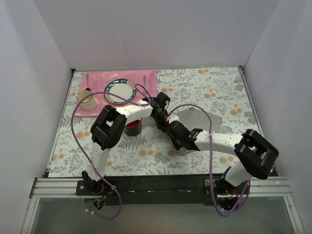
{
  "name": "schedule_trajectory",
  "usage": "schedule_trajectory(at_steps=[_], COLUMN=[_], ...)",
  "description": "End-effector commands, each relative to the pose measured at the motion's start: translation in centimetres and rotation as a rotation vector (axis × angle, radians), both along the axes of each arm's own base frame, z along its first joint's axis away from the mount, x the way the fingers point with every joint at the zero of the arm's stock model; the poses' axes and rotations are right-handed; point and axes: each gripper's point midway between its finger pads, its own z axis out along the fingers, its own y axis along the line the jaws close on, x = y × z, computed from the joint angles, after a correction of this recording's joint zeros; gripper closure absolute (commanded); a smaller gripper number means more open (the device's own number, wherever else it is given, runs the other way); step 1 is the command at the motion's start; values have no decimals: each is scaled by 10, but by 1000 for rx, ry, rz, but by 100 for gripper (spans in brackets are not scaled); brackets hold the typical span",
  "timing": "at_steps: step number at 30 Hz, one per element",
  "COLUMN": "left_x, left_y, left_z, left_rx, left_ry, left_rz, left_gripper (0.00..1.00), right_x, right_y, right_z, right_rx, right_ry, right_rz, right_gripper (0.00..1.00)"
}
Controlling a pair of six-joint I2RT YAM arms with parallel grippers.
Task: Fold the napkin, place the utensils inside, and roll it up
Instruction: Roll the napkin with the utensil
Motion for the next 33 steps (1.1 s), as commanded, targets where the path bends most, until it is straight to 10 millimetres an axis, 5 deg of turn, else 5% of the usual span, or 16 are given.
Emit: schedule_trajectory(at_steps=[1, 7, 17, 23, 27, 33], left_x=[14, 38, 57, 46, 36, 29], left_y=[6, 1, 6, 17, 32, 40], left_z=[14, 42, 97, 114, 105, 70], left_rx=[10, -38, -136, -138, -95, 17], left_ry=[-140, -277, -398, -408, -378, -349], left_rz=[-93, -135, -150, -148, -82, -41], left_gripper=[86, 50, 23, 23, 12, 28], right_x=[-23, -29, -28, -32, -29, -22], right_y=[3, -3, -5, -12, -15, -20], right_z=[-16, -23, -26, -32, -34, -42], right_rx=[166, 311, 512, 648, 700, 698], right_ry=[210, 335, 434, 501, 528, 538], right_rz=[96, 96, 99, 66, 47, 21], right_gripper=[99, 99, 99, 99, 99, 99])
